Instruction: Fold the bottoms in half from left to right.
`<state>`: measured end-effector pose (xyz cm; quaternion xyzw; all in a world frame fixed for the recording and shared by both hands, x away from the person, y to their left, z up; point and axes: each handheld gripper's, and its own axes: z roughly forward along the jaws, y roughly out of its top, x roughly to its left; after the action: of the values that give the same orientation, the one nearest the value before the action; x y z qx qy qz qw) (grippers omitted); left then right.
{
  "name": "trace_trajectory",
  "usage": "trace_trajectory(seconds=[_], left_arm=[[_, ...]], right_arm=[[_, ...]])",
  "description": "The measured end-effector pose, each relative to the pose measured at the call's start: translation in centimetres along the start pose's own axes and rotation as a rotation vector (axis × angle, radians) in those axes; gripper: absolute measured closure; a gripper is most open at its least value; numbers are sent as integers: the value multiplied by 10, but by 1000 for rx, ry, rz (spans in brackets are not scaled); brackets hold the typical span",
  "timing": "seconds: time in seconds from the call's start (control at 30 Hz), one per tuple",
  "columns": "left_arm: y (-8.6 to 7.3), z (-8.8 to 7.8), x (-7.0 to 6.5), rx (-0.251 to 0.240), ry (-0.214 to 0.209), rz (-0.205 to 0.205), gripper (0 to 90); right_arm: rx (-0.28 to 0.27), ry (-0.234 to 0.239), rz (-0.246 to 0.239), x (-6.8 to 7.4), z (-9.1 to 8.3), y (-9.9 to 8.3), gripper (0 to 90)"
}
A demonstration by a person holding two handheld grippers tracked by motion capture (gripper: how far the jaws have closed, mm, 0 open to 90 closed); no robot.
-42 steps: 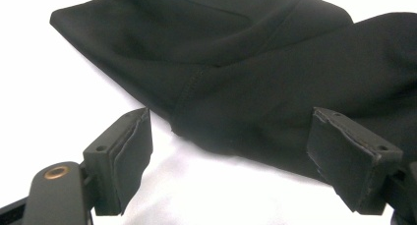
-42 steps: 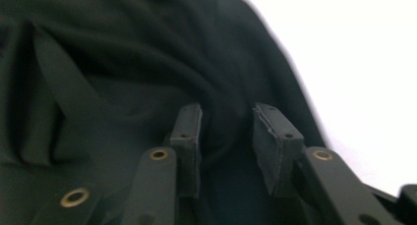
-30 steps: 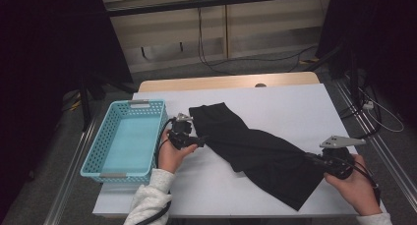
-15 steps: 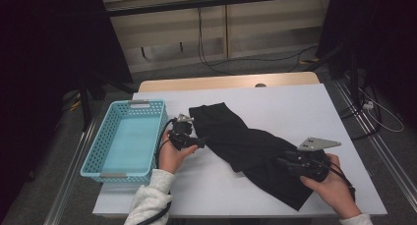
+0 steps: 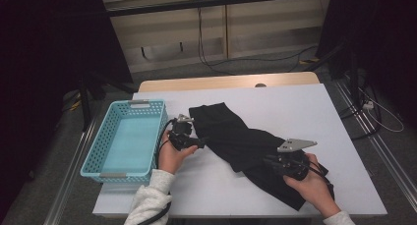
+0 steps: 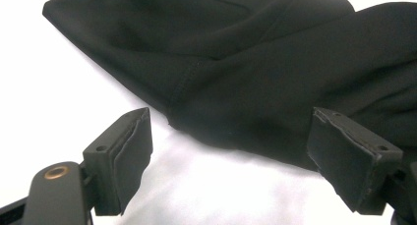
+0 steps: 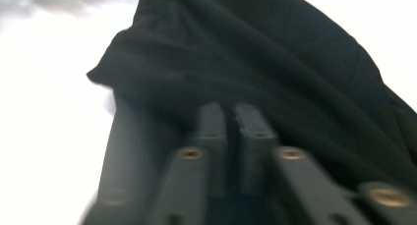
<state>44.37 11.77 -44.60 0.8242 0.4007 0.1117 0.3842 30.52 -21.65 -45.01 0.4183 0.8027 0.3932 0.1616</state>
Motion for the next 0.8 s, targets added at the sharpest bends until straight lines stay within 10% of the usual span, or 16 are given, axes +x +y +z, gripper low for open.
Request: trace_trajectory(seconds=[0.33,0.5,0.8], left_arm=[[2,0,-1,7,-3,10,177],[3,1,-4,0,-4,12,177],[4,1,-2,-2,-1,16,177]], right_arm=[[46,-1,11,0,-35,-29,857],[56,-6,-2,1,-49,-38,693],[-21,-117,95,-33,-70,-28,604]])
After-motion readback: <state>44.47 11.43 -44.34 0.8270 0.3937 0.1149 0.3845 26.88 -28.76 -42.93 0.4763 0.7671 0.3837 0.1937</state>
